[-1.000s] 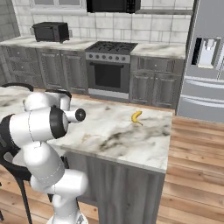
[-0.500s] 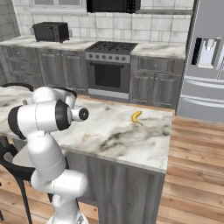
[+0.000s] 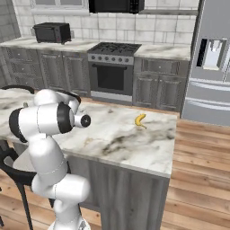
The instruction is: Open the cabinet directly in front. Then move the beer and the mug to the dining counter with the candle on it.
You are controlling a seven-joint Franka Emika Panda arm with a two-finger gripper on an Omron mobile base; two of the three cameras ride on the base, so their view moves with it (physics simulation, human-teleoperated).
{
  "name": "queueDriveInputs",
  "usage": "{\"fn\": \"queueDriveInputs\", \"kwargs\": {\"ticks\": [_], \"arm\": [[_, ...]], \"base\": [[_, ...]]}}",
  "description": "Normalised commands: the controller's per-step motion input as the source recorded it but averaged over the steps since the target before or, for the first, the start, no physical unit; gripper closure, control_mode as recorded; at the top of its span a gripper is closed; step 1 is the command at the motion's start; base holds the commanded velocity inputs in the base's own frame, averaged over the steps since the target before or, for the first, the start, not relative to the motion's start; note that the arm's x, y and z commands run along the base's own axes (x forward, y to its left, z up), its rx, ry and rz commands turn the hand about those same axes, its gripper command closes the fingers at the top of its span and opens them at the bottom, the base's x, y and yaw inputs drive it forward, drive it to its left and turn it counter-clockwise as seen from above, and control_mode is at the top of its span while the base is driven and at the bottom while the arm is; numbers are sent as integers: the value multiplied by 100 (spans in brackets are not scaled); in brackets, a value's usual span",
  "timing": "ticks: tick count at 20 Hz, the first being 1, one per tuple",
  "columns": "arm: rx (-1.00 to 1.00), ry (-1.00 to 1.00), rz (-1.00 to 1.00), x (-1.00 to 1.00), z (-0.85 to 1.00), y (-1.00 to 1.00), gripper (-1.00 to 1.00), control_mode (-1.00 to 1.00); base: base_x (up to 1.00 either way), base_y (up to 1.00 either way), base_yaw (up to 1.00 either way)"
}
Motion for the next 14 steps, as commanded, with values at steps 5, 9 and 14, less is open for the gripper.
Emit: {"fn": "queueDriveInputs", "kwargs": {"ticks": [5, 9, 14], "arm": [[0, 4, 0, 0, 43, 0, -100, -100], [0, 18, 0, 1, 97, -4, -100, -100], [0, 30, 0, 0, 100, -37, -100, -100]], "base": [[0, 0, 0], [0, 0, 0], [0, 0, 0]]}}
